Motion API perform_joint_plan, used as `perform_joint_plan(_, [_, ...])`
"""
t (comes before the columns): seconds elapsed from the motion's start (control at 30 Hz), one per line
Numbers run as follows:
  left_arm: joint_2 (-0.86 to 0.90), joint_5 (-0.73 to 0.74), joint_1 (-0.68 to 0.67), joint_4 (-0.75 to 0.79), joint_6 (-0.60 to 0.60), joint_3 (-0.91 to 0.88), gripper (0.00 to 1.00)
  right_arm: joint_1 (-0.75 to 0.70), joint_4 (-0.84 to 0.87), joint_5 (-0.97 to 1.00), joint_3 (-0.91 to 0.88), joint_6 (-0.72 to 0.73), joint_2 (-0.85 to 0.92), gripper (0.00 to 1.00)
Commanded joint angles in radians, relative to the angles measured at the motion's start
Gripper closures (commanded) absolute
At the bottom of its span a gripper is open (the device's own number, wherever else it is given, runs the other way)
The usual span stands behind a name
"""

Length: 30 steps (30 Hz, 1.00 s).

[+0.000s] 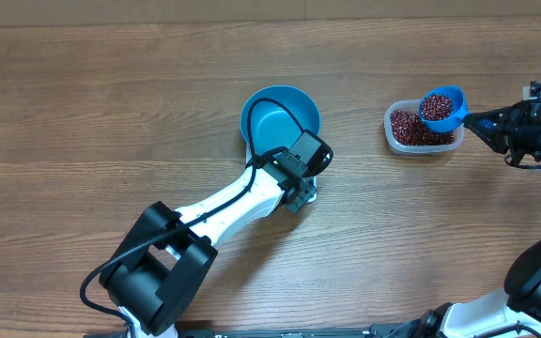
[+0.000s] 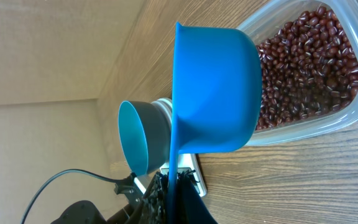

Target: Scoop item into bowl and weigh 150g on scale

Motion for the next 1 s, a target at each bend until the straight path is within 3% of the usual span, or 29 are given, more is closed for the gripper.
perform_joint_plan(0.0, [0.009,0.035,0.006,0.007,0.055,0.015,0.95,0.0,0.005,-0.021,0.002,-0.012,0.006,0.96])
perform_joint_plan(0.97, [0.009,0.024,0.006,0.006,0.062,0.011,0.96,0.0,0.009,-0.02,0.002,-0.012,0.006,0.96])
